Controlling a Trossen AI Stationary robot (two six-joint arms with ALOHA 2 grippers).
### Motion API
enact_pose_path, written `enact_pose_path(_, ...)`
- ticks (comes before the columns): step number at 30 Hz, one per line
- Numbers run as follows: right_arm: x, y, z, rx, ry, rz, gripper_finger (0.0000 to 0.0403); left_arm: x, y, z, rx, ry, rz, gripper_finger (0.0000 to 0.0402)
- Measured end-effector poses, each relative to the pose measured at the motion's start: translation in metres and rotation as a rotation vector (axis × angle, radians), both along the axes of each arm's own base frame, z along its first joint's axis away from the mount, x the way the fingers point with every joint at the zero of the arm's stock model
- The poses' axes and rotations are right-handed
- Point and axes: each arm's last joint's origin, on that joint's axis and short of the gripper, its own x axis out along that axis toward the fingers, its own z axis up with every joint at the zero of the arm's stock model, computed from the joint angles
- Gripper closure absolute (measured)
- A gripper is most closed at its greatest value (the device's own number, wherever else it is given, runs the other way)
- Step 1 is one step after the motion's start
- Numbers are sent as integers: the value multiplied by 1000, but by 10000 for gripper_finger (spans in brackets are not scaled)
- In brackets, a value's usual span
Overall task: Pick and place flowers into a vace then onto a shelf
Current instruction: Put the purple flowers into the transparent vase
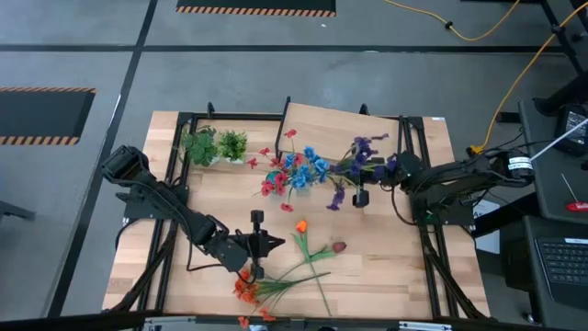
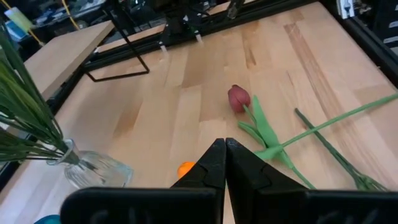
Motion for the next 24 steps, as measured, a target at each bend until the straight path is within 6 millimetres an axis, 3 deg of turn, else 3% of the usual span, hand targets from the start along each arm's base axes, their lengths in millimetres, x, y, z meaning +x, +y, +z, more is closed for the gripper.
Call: enact_pose_path(24, 8, -1, -10, 5, 47, -13, 399, 7, 12, 0, 0, 0, 43, 399)
